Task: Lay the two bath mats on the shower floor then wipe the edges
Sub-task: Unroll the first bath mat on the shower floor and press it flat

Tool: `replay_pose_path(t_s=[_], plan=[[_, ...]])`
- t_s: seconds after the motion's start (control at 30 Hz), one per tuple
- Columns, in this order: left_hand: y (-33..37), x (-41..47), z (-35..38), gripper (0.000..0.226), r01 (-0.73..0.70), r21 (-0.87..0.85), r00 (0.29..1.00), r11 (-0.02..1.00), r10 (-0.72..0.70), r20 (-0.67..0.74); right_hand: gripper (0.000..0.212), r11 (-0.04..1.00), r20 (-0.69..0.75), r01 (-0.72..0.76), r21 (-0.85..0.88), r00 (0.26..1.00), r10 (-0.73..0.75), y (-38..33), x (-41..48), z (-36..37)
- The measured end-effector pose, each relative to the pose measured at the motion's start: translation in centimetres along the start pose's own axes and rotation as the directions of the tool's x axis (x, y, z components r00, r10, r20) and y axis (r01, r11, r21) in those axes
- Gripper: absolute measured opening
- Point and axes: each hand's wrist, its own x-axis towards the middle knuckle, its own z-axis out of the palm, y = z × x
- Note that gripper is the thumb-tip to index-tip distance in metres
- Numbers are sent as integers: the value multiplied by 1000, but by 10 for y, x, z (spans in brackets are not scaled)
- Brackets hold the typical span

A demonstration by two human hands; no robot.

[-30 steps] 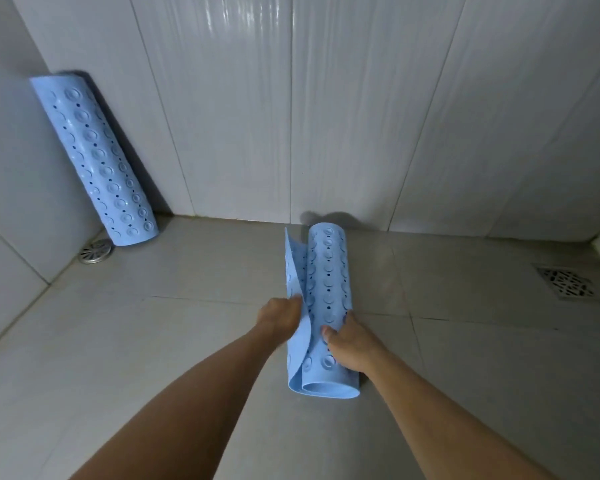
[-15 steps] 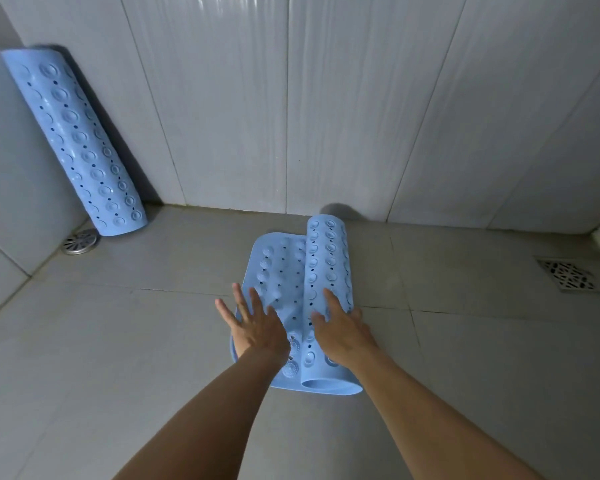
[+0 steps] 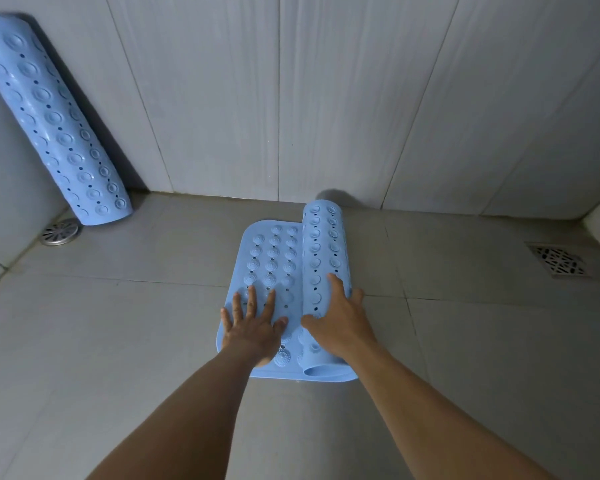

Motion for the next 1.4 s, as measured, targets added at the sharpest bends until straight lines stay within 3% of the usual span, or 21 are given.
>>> replay_pose_path(t_s=[0.13, 0.27, 0.47, 0.9, 1.1, 1.3, 1.4], plan=[[-12, 5, -3, 65, 17, -2, 1000, 1000, -17, -7, 89, 996, -121, 24, -92, 992, -35, -12, 2, 4], [-23, 6, -4, 65, 44, -4, 999, 999, -44, -12, 77, 992, -51, 34, -125, 998, -41, -10, 6, 3], [-21, 5, -4, 65, 43, -17, 999, 999, -43, -11, 111, 978, 7, 14, -209, 1000, -13, -4, 11, 12], [-31, 5, -8, 66, 58, -10, 998, 998, -58, -28, 108, 996, -20, 2, -85, 1000, -4, -1, 13, 2], [-16, 2, -8, 64, 110, -18, 990, 994, -111, -86, 91, 973, -169, -73, -221, 985, 36, 4, 16, -8], [23, 1, 6, 66, -19, -9, 990, 1000, 18, -137, 70, 947, -59, 11, -320, 998, -32, 20, 20, -22], [27, 6, 10, 78, 4, 28, 994, 1000, -1, -108, 93, 930, -62, -7, -368, 998, -17, 29, 23, -29]])
